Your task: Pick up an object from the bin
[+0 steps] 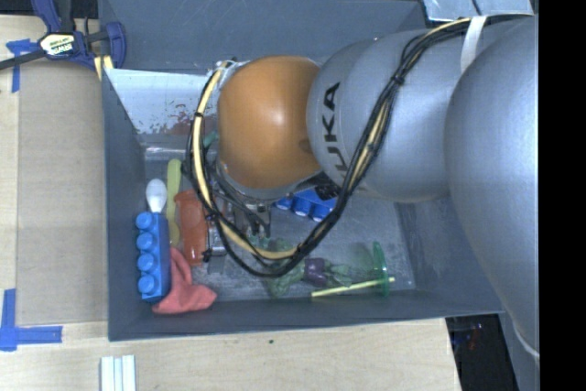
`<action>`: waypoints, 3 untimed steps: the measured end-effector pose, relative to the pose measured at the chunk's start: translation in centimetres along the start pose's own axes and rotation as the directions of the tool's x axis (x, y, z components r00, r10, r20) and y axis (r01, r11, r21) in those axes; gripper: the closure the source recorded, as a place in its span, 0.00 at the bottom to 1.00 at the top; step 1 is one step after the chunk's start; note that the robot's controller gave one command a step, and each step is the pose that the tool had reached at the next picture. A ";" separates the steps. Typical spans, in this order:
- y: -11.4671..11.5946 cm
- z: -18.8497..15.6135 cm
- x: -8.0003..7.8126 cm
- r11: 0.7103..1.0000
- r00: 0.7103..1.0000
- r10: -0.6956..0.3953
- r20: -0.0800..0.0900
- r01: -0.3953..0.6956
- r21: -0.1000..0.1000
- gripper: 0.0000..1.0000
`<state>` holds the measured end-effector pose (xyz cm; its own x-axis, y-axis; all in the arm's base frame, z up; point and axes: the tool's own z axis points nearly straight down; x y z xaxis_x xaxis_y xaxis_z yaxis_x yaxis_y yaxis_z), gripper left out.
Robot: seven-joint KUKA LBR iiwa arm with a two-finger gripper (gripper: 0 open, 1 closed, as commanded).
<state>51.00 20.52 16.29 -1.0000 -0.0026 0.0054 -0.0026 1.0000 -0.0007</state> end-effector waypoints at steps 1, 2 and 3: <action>-0.1 -0.4 -0.2 1.000 1.000 0.003 0.008 -0.003 -0.002 0.00; -5.4 -1.7 0.6 1.000 1.000 -0.014 0.006 0.014 -0.002 0.00; -9.1 -4.2 1.1 0.998 0.998 -0.063 0.012 0.063 -0.002 0.00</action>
Offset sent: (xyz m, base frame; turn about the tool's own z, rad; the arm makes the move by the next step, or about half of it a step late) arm -0.0075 -0.0638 0.0196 -0.0120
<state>49.99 11.46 20.49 -0.9978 -0.0657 -0.0069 -0.0657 0.9978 0.0021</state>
